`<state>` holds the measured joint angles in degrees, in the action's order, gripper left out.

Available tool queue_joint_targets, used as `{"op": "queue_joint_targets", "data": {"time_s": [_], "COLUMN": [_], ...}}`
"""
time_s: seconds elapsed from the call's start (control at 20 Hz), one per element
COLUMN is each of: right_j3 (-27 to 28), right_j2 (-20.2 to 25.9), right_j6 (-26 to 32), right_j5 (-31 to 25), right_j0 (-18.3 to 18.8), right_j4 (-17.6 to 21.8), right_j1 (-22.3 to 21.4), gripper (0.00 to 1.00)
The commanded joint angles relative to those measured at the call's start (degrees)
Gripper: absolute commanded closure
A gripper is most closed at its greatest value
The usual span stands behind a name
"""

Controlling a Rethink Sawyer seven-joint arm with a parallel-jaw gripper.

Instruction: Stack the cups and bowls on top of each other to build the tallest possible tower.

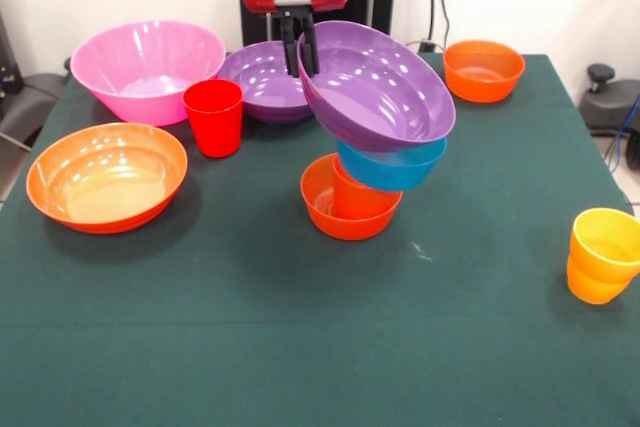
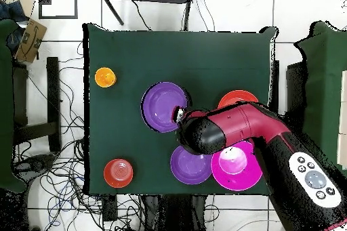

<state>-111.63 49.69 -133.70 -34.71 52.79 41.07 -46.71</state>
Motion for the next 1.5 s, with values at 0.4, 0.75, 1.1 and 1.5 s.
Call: {"op": "queue_joint_targets", "data": {"time_s": [0.4, 0.75, 1.1, 1.5], "right_j3": [3.08, 5.36, 8.11, 9.56], "right_j2": [0.09, 0.16, -0.48, -1.47], "right_j6": [21.01, 23.74, 26.17, 24.96], "right_j5": [-6.34, -8.25, -10.41, -9.82], "right_j0": [-0.65, -0.27, -0.9, -2.55], "right_j4": [6.7, 5.99, 4.51, 3.9], "right_j1": [0.67, 1.71, 2.46, 2.65], "gripper": [1.0, 1.0, 1.0, 1.0]}}
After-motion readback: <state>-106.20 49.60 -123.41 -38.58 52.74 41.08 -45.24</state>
